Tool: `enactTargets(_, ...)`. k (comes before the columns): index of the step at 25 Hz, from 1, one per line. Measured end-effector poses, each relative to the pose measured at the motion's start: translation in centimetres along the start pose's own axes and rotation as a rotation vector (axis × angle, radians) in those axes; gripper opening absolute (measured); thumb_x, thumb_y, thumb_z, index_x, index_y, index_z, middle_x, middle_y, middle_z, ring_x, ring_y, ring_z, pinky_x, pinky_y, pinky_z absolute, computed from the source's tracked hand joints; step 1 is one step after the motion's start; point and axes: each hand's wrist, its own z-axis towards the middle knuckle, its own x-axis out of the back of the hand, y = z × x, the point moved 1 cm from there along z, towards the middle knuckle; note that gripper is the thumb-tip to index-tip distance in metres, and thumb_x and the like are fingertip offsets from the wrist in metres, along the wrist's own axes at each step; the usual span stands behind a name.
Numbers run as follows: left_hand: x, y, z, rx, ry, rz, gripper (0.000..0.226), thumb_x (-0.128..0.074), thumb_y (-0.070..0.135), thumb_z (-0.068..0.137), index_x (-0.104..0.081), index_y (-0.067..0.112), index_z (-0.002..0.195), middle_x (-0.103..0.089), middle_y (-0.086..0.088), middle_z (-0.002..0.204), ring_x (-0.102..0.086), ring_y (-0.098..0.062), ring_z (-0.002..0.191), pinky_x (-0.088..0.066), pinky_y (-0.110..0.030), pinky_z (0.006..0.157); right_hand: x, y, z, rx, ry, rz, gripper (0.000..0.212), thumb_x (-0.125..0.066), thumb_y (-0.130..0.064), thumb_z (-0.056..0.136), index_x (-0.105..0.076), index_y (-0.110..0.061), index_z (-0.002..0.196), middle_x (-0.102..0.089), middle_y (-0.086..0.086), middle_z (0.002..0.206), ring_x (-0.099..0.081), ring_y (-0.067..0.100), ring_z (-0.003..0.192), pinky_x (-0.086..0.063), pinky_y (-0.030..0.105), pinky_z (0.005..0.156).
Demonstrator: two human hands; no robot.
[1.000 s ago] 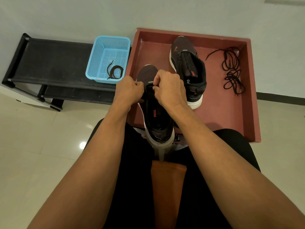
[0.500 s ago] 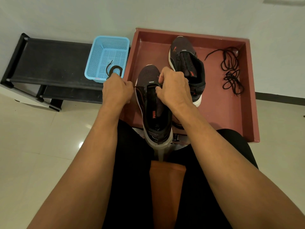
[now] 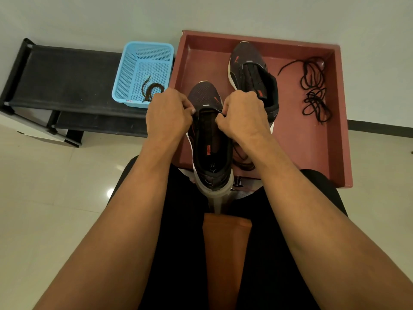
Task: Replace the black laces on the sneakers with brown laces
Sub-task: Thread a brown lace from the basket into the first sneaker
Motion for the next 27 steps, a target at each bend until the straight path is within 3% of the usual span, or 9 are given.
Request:
enactTargets(3,0.3,-1.4,0.6,0.090,0.070,0.087,0.009,-0.072,0.021,0.091,-0.080,0.019,0.096,-0.073,-0.011,0.097,-0.068,-0.031,0.097,-0.047,-0.035,0.074,-0.2,0.3,0.3,0.009,0.003,-0.003,0.010,-0.076,-0.023,0.087,-0.072,-0.015,0.092,-0.068,0.007,0.089,-0.069,0.031,0.085,-0.063,0.044,0.079)
enactTargets(7,1.7,-3.8,1.3,0.205,0.151,0.169,0.022,-0.066,0.025,0.091,-0.077,0.012,0.106,-0.073,-0.017,0.102,-0.065,-0.040,0.106,-0.057,-0.049,0.088,-0.4,0.8,0.6,0.015,0.003,0.000,0.011,-0.077,-0.023,0.088,-0.072,-0.015,0.094,-0.068,0.008,0.091,-0.069,0.030,0.086,-0.063,0.043,0.080)
enactTargets(9,2.0,-3.4,1.1,0.148,0.136,0.227,0.019,-0.067,0.023,0.093,-0.078,0.016,0.106,-0.073,-0.015,0.105,-0.062,-0.039,0.110,-0.053,-0.050,0.093,-0.5,0.9,0.7,0.022,0.007,-0.002,0.011,-0.077,-0.022,0.088,-0.072,-0.015,0.095,-0.067,0.008,0.092,-0.068,0.030,0.086,-0.062,0.043,0.079)
enactTargets(12,1.6,-1.3,0.6,-0.079,0.094,0.290,0.023,-0.073,0.025,0.092,-0.078,0.023,0.114,-0.074,-0.010,0.113,-0.058,-0.036,0.116,-0.045,-0.048,0.098,-0.6,0.9,0.8,0.035,0.004,0.003,0.008,-0.076,-0.021,0.087,-0.072,-0.015,0.091,-0.068,0.006,0.087,-0.069,0.028,0.082,-0.063,0.042,0.077)
enactTargets(15,0.3,0.3,0.5,-0.235,-0.024,0.153,0.026,-0.075,0.025,0.091,-0.079,0.028,0.117,-0.079,-0.003,0.108,-0.068,-0.030,0.110,-0.051,-0.045,0.102,-0.6,0.8,0.8,0.037,-0.004,0.011,0.007,-0.076,-0.021,0.086,-0.071,-0.017,0.084,-0.068,0.004,0.082,-0.069,0.027,0.080,-0.062,0.040,0.075)
enactTargets(18,-0.4,0.6,0.5,-0.124,-0.063,0.029,0.015,-0.077,0.020,0.090,-0.082,0.025,0.104,-0.079,-0.003,0.099,-0.073,-0.026,0.100,-0.058,-0.041,0.091,-0.4,0.9,0.7,0.025,-0.005,0.038,0.010,-0.077,-0.023,0.086,-0.071,-0.017,0.082,-0.068,0.003,0.081,-0.069,0.026,0.077,-0.062,0.040,0.074)
enactTargets(22,0.4,0.0,0.5,0.002,0.033,0.044,0.008,-0.076,0.018,0.089,-0.082,0.023,0.092,-0.076,-0.006,0.091,-0.071,-0.028,0.093,-0.058,-0.040,0.084,-0.1,1.2,0.9,0.007,-0.026,0.052,0.009,-0.077,-0.024,0.087,-0.073,-0.017,0.084,-0.070,0.005,0.083,-0.070,0.027,0.080,-0.061,0.037,0.073)
enactTargets(25,2.0,-1.8,0.8,0.159,0.198,0.090,0.015,-0.067,0.018,0.092,-0.079,0.017,0.101,-0.076,-0.010,0.098,-0.071,-0.034,0.097,-0.056,-0.043,0.086,-0.1,1.4,1.2,-0.014,-0.008,0.045,0.008,-0.077,-0.024,0.085,-0.073,-0.017,0.085,-0.070,0.006,0.087,-0.070,0.028,0.083,-0.061,0.039,0.075)
enactTargets(27,2.5,-2.5,0.7,0.224,0.184,0.133,0.018,-0.065,0.015,0.094,-0.078,0.014,0.106,-0.075,-0.014,0.104,-0.069,-0.038,0.102,-0.055,-0.044,0.087,-0.2,1.5,1.3,-0.011,-0.006,0.047,0.008,-0.077,-0.025,0.085,-0.073,-0.018,0.086,-0.070,0.006,0.087,-0.070,0.028,0.084,-0.062,0.040,0.076)
